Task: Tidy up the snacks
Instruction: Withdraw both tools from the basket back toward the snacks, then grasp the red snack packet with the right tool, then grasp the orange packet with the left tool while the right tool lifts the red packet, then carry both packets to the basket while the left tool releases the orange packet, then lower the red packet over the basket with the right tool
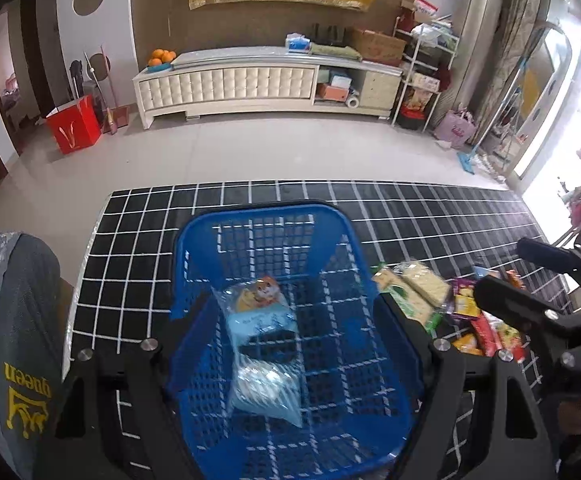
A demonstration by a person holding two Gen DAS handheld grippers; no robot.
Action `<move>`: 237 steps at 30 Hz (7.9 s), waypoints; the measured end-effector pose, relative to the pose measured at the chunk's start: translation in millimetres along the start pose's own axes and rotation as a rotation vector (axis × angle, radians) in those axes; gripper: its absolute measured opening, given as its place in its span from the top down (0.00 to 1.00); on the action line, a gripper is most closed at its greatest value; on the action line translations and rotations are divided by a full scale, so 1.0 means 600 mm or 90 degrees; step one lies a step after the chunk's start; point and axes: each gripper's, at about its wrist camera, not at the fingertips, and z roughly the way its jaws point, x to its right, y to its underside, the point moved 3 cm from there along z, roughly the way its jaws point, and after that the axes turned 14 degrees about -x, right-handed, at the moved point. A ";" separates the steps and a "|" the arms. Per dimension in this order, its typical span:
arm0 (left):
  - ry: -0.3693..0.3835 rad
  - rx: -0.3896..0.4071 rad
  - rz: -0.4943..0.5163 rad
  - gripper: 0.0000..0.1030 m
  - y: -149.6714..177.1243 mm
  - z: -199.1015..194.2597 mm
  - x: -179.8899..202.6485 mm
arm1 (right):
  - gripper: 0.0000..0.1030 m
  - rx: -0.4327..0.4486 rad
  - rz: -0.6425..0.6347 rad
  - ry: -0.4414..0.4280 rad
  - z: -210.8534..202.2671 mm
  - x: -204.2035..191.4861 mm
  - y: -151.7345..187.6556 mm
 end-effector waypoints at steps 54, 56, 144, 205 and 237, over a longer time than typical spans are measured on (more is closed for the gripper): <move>0.011 -0.106 0.047 0.00 0.216 0.200 0.297 | 0.12 -0.103 0.120 0.030 0.099 0.297 0.275; 0.008 -0.115 0.048 0.00 0.213 0.214 0.296 | 0.15 -0.121 0.121 0.027 0.122 0.301 0.263; -0.044 -0.191 0.017 0.65 0.184 0.345 0.467 | 0.75 -0.080 0.145 -0.068 0.132 0.390 0.282; -0.022 0.035 0.049 0.91 0.129 -0.074 0.018 | 0.75 0.006 -0.132 -0.066 0.013 -0.128 0.069; 0.021 -0.089 0.070 0.45 -0.033 0.137 0.005 | 0.75 -0.021 -0.024 -0.054 0.097 -0.022 0.001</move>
